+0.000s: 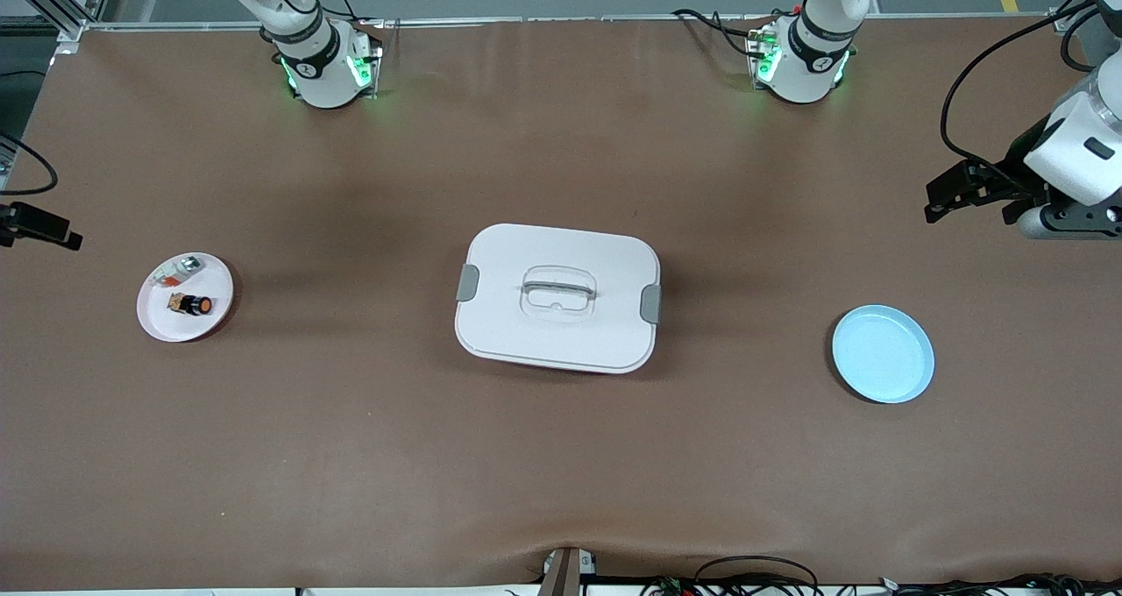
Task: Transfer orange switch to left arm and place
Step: 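Move the right gripper down over the switch on the white plate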
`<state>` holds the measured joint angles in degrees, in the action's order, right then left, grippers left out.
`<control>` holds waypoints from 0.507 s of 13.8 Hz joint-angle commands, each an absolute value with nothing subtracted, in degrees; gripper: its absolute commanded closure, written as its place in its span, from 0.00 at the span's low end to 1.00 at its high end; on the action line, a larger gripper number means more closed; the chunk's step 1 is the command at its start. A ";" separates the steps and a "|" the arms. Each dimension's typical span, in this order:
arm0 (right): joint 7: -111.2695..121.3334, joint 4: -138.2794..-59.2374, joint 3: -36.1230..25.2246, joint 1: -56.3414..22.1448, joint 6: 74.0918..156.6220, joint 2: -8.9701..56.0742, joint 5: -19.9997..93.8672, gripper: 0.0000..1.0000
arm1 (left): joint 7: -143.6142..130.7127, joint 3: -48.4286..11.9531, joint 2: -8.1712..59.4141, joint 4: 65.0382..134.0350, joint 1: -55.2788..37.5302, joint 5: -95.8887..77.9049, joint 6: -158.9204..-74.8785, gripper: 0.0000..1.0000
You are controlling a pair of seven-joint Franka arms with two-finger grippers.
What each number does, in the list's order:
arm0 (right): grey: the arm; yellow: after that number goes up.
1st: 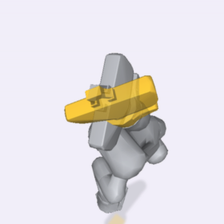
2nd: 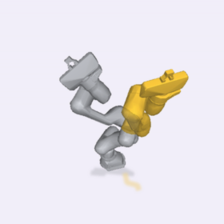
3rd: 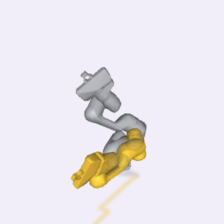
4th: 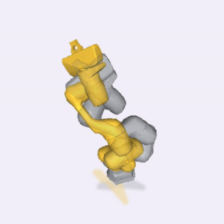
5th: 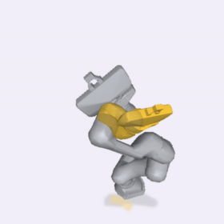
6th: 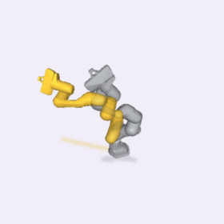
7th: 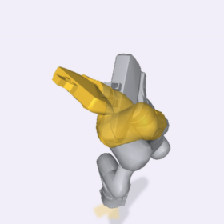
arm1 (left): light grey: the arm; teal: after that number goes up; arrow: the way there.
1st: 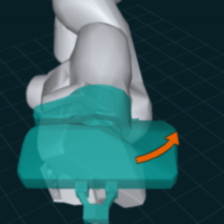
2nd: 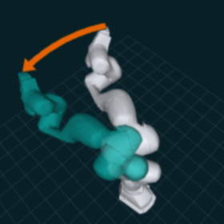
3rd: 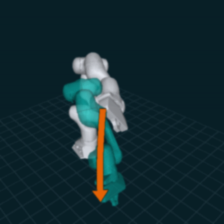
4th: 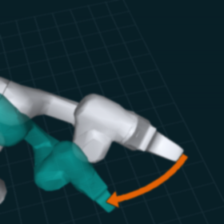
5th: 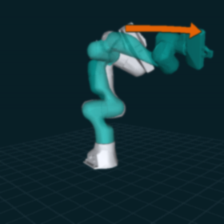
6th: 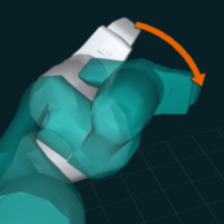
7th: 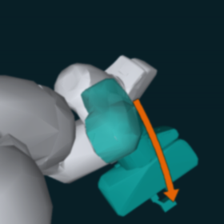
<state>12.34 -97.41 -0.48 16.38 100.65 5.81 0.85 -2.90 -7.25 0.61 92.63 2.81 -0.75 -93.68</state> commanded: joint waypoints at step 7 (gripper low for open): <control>13.62 -100.55 0.44 20.56 111.61 16.42 1.05 0.00 | -2.55 -7.38 1.67 90.70 2.90 -1.23 -92.72 0.00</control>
<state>13.08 -101.27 -0.48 19.24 110.05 13.51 0.86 -2.90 -7.25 1.01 92.24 2.81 -0.75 -93.68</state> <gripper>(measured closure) 0.000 0.000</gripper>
